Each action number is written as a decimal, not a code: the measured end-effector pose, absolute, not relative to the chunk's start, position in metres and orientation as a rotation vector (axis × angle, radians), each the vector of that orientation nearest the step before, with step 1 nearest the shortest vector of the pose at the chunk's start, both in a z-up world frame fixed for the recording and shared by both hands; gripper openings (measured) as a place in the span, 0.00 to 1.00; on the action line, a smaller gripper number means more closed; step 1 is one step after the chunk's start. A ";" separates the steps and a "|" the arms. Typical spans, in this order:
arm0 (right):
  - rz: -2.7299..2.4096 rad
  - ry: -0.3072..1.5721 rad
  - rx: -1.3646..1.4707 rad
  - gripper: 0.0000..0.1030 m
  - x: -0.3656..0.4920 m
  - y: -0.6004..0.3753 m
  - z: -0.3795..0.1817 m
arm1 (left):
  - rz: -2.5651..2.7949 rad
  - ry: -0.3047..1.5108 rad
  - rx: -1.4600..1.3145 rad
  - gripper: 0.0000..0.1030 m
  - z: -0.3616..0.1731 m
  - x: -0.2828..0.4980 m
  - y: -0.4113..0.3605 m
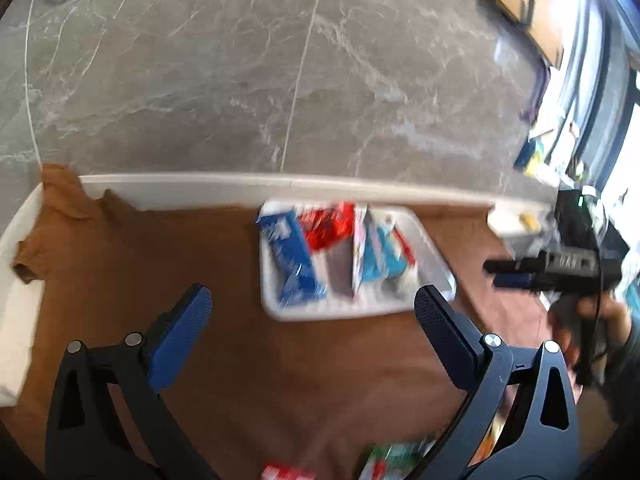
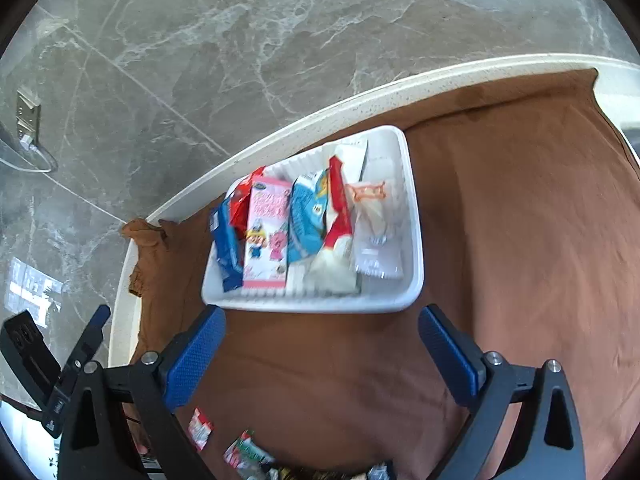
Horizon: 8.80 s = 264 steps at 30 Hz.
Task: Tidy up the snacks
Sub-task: 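Move both tools back to the remaining snacks, then grasp the black coffee stick with the left tool while the right tool grasps the gold wafer bar, then lift both snacks and carry them over the white tray, then lower both snacks into the tray and open both tools, then move both tools back from the tray toward the remaining snacks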
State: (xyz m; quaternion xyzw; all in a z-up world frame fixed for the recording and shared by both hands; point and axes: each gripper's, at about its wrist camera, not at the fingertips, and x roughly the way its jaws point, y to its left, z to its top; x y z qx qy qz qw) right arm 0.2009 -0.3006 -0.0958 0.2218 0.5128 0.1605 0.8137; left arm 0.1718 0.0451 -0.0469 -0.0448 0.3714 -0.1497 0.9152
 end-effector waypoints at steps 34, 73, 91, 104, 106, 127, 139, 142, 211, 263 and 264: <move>0.123 1.296 0.876 0.66 -0.044 -0.337 -0.169 | -1.167 0.956 0.687 0.96 -0.138 0.076 -0.159; 0.096 1.303 1.259 0.29 -0.024 -0.341 -0.213 | -1.263 1.190 0.717 0.16 -0.187 0.108 -0.187; 0.165 1.257 1.218 0.17 -0.019 -0.342 -0.198 | -1.203 1.221 0.594 0.09 -0.176 0.112 -0.172; 0.207 1.244 1.193 0.17 -0.015 -0.347 -0.185 | -1.096 1.201 0.478 0.09 -0.146 0.115 -0.142; 0.215 1.244 1.189 0.17 -0.013 -0.349 -0.183 | -1.067 1.200 0.445 0.09 -0.140 0.115 -0.133; 0.515 1.204 0.914 0.17 0.135 -0.320 -0.107 | -0.566 1.001 0.008 0.09 -0.045 0.163 -0.021; 0.559 1.117 0.767 0.17 0.201 -0.308 -0.078 | -0.683 1.155 0.338 0.03 -0.100 0.200 -0.076; 0.539 1.149 0.798 0.17 0.194 -0.312 -0.093 | -0.656 1.202 0.495 0.03 -0.127 0.198 -0.087; 0.462 1.107 0.813 0.17 0.191 -0.331 -0.095 | -0.444 1.072 0.076 0.12 -0.068 0.257 -0.022; 0.405 1.167 0.484 0.66 0.288 -0.272 -0.109 | -0.288 0.883 -0.061 0.92 -0.081 0.299 -0.033; 0.410 1.149 0.493 0.71 0.282 -0.276 -0.104 | -0.283 0.848 -0.080 1.00 -0.074 0.290 -0.026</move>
